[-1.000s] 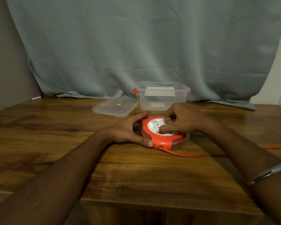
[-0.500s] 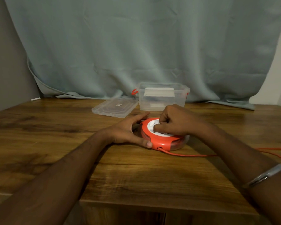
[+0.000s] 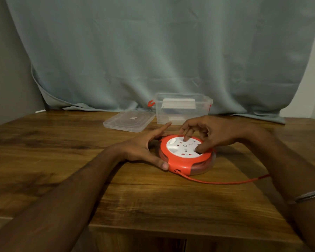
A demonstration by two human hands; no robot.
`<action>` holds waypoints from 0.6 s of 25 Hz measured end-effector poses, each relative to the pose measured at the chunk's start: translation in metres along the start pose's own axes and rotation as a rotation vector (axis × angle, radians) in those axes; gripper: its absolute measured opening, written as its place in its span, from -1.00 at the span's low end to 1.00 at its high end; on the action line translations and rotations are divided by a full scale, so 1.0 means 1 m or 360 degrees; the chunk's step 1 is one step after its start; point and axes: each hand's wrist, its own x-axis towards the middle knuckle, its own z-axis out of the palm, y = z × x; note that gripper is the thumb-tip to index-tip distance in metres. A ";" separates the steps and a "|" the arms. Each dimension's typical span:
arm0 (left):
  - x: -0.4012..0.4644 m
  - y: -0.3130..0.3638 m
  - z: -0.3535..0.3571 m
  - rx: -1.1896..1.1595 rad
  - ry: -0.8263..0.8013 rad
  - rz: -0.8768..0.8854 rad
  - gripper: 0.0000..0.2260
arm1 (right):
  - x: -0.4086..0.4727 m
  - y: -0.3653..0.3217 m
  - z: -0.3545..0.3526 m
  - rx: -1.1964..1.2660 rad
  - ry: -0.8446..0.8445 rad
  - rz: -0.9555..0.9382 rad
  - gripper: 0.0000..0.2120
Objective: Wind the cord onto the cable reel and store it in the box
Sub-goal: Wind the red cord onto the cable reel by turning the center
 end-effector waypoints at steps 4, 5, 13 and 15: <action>0.000 -0.001 -0.001 0.0001 -0.0020 0.0016 0.18 | -0.002 -0.004 0.001 0.0060 0.0012 0.0021 -0.54; 0.000 -0.001 -0.001 0.0002 -0.0025 0.0024 0.19 | -0.003 -0.004 0.001 0.0063 0.0013 0.0029 -0.57; -0.001 0.004 0.000 0.0036 0.0016 0.0026 0.21 | 0.000 -0.014 0.013 -0.0116 0.0135 0.0136 -0.63; -0.002 0.004 0.001 0.0025 0.0033 0.0006 0.19 | 0.003 -0.016 0.016 -0.0198 0.0190 0.0152 -0.69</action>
